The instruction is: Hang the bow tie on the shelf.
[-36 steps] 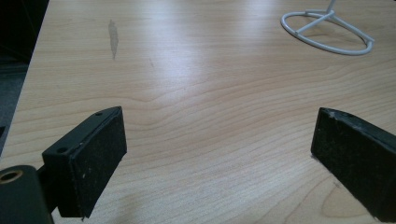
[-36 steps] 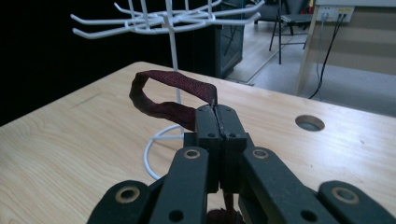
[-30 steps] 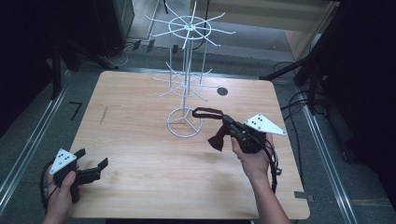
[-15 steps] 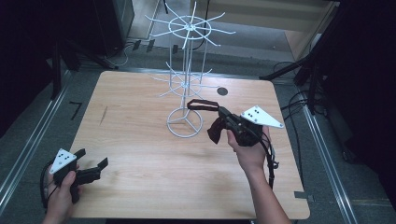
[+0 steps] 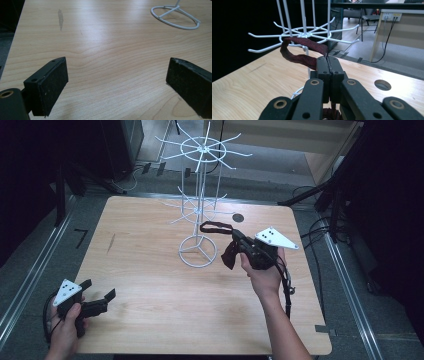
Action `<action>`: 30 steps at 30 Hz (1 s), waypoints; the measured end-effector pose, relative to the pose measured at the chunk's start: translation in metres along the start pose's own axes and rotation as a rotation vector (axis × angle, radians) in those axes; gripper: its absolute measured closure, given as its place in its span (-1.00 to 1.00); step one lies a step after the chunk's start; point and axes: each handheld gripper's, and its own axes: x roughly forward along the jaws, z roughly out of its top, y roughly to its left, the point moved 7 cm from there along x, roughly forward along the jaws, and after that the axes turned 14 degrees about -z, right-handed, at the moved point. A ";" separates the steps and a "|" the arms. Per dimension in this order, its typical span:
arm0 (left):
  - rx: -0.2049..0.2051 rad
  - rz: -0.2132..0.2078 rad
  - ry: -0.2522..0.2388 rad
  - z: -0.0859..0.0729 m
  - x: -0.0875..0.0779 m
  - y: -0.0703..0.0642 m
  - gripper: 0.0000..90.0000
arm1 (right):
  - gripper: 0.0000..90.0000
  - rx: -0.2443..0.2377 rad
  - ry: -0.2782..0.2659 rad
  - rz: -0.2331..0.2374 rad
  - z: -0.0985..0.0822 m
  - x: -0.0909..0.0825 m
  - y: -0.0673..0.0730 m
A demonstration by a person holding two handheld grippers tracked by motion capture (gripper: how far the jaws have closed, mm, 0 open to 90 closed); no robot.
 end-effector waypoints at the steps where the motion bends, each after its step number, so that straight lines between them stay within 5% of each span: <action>1: 0.000 0.000 0.000 0.000 0.000 0.000 -0.90 | 1.00 0.000 0.008 -0.004 -0.002 0.003 -0.001; 30: -0.010 0.001 0.003 0.000 0.000 0.001 -0.90 | 1.00 0.003 0.096 -0.047 -0.027 0.054 0.000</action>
